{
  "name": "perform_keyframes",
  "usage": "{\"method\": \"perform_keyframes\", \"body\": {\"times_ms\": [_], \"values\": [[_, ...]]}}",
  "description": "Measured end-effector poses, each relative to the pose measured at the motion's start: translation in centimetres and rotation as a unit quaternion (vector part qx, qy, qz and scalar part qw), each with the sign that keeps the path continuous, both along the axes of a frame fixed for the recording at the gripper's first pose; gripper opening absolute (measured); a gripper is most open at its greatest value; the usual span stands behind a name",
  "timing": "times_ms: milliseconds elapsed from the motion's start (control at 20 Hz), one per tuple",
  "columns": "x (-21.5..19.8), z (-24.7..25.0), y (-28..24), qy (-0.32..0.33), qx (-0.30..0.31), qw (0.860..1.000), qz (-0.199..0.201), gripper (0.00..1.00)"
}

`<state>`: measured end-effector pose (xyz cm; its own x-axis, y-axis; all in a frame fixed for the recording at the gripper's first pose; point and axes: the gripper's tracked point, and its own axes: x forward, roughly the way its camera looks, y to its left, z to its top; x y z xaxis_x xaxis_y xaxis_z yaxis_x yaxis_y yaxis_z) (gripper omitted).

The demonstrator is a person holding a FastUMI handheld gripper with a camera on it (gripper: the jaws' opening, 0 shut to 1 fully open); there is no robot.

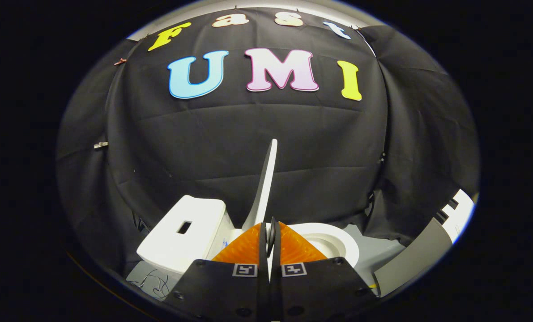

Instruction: Open the toilet lid.

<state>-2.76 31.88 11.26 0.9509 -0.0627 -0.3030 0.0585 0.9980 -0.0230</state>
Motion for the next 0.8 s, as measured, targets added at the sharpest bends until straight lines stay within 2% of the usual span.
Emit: {"method": "perform_keyframes", "body": {"times_ms": [200,450,600,800], "values": [[0.1,0.3,3.1,-0.007,-0.015,1.0,0.014,0.05],[0.2,0.4,5.4,-0.025,-0.041,0.999,0.013,0.05],[0.3,0.5,6.8,-0.048,-0.078,0.996,0.011,0.05],[0.4,0.1,8.9,-0.063,-0.084,0.994,0.013,0.05]]}}
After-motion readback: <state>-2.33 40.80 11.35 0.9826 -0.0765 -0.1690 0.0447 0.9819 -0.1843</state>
